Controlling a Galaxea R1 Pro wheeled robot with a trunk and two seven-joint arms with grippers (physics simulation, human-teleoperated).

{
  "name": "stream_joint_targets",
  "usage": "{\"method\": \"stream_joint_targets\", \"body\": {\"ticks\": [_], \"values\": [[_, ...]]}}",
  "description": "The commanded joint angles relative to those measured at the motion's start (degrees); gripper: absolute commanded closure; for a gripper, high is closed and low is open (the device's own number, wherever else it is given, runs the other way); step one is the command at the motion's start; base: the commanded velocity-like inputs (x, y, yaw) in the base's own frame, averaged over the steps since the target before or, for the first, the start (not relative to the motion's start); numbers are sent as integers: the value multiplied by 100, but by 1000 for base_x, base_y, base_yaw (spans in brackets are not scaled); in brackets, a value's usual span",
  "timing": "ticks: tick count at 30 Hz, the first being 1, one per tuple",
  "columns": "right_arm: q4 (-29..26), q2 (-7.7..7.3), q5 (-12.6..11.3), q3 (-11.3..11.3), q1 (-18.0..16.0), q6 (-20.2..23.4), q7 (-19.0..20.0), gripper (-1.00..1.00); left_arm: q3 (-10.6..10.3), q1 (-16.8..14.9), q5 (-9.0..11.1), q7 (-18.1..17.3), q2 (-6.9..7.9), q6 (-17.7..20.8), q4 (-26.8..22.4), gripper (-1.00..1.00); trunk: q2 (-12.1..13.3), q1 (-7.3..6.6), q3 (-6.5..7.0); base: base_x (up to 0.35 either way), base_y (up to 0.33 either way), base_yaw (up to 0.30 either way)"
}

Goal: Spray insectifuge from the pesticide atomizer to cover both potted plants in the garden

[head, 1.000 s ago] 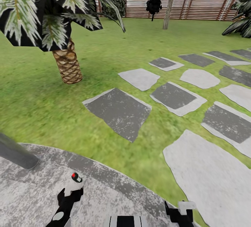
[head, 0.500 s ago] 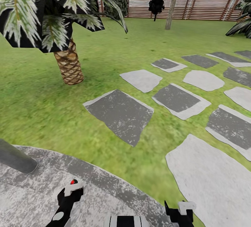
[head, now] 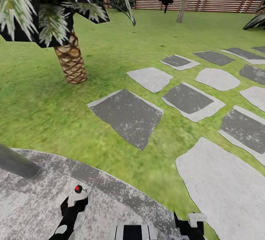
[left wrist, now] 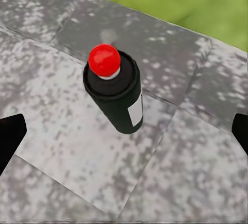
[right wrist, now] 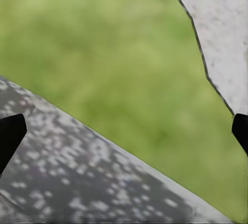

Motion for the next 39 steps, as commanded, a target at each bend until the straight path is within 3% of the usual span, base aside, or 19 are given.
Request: {"method": "stream_joint_targets", "body": {"ticks": [1, 10, 39], "values": [[4, 1, 6, -6, -1, -17, -3, -100, 4, -3, 1, 8, -1, -19, 6, -100, -3, 1, -35, 0, 0, 0], [4, 1, 3, -6, -4, -15, 3, -100, 9, -3, 1, 8, -1, -21, 9, -100, -14, 22, -286, 0, 0, 0], [4, 1, -3, 3, -5, -17, -4, -100, -7, -4, -22, 8, -1, -29, 14, -100, -14, 22, -303, 30, 43, -36]]}}
